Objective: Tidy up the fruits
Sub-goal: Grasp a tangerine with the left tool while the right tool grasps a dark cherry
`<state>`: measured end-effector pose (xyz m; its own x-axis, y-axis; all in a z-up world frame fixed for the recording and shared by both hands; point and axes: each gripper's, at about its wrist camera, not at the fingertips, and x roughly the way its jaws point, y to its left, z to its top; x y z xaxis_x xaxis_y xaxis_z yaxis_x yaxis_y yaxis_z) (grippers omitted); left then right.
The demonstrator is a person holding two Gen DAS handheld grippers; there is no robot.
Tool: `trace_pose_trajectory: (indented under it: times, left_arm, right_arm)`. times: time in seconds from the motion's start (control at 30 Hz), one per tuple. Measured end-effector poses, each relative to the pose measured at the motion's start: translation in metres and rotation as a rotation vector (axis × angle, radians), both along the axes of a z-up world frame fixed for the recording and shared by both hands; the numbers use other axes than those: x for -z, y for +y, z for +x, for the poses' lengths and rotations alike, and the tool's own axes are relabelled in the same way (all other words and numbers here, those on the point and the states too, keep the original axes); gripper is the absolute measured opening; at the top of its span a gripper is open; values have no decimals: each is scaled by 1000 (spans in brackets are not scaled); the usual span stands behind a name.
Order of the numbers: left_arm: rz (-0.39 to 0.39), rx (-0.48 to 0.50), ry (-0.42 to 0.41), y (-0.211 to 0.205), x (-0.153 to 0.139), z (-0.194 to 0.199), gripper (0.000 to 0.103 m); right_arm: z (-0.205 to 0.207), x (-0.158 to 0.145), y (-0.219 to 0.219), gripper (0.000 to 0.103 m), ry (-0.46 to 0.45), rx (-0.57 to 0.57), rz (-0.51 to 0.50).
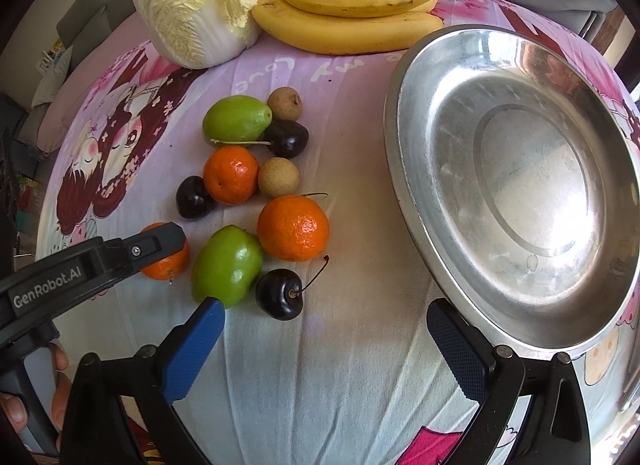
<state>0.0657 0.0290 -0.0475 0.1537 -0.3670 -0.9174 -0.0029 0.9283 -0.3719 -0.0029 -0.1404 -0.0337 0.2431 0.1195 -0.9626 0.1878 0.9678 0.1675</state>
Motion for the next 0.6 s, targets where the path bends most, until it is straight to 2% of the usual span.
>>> trace_pose_trajectory:
  times: [0.2, 0.43, 0.6]
  left_arm:
    - [-7, 3, 9, 7, -1, -5, 42]
    - [-47, -5, 30, 29, -6, -13, 42]
    - [-54, -7, 35, 34, -7, -15, 42]
  right_arm:
    - [-5, 17, -1, 102, 70, 17, -37]
    - [-5, 28, 14, 103, 111, -29, -155]
    - [-5, 27, 6, 103, 102, -8, -113]
